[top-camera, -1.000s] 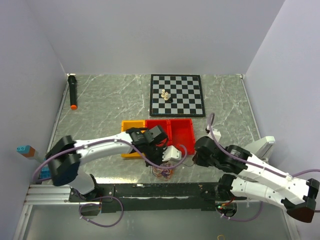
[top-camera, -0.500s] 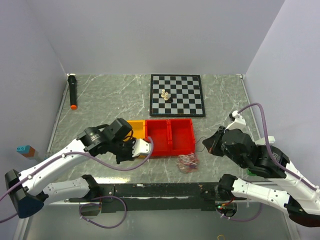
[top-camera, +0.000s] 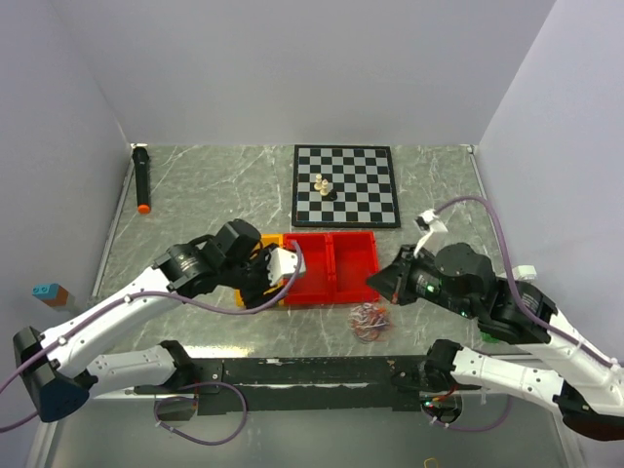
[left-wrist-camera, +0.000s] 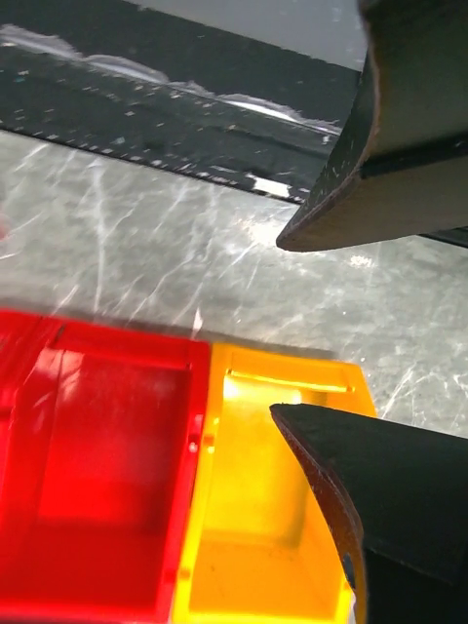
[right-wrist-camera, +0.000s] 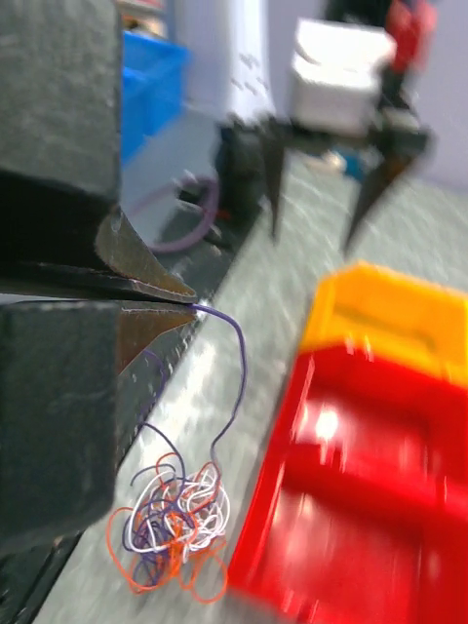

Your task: Untangle the cables

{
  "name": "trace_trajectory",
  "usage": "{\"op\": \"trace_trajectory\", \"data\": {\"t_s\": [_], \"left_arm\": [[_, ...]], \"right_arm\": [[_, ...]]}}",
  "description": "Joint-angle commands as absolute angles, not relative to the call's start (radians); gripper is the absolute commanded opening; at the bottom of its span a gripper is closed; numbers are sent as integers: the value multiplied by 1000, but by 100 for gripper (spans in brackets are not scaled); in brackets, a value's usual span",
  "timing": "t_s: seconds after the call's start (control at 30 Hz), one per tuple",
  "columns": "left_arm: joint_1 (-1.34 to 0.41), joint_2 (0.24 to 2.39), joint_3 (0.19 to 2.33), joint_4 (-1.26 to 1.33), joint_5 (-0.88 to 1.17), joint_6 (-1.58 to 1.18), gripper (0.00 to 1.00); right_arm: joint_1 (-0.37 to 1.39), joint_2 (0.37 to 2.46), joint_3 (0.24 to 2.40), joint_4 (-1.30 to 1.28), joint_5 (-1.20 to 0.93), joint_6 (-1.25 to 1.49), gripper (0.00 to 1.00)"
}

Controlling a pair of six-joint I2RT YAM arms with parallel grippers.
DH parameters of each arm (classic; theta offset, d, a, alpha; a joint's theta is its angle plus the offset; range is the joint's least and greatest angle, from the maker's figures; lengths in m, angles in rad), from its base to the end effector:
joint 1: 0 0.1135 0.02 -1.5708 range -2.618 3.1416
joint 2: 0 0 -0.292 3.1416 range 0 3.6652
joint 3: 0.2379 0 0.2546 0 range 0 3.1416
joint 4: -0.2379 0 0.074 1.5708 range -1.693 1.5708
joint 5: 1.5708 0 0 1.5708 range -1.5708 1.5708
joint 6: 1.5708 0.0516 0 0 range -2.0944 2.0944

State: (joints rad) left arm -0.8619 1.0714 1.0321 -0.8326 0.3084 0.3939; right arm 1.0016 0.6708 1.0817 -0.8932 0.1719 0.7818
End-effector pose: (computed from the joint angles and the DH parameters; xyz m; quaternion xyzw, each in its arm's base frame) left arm 0.1242 -0.1688 0.3258 0.5880 0.7204 -0.2188 0.2956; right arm 0.0639 0.0835 0.3909 -0.0493 0.8521 0.3553 0.3812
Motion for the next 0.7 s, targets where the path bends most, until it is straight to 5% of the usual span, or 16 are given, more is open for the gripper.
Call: {"op": "trace_trajectory", "data": {"t_s": [0.0, 0.07, 0.2, 0.4, 0.67], "left_arm": [[-824, 944, 1017, -726, 291, 310, 69], [-805, 855, 967, -698, 296, 307, 71], [-805, 714, 878, -646, 268, 259, 93], [-805, 695, 836, -664, 274, 308, 96], [-805, 942, 854, -738, 314, 379, 93]], "right_arm": [[1015, 782, 1216, -700, -52, 661, 0], [1028, 836, 1281, -669, -93, 652, 0], [1055, 874, 1319, -594, -143, 646, 0], [1066, 804, 1101, -609, -103, 707, 0], [1078, 536, 730, -724, -15, 894, 0]]}}
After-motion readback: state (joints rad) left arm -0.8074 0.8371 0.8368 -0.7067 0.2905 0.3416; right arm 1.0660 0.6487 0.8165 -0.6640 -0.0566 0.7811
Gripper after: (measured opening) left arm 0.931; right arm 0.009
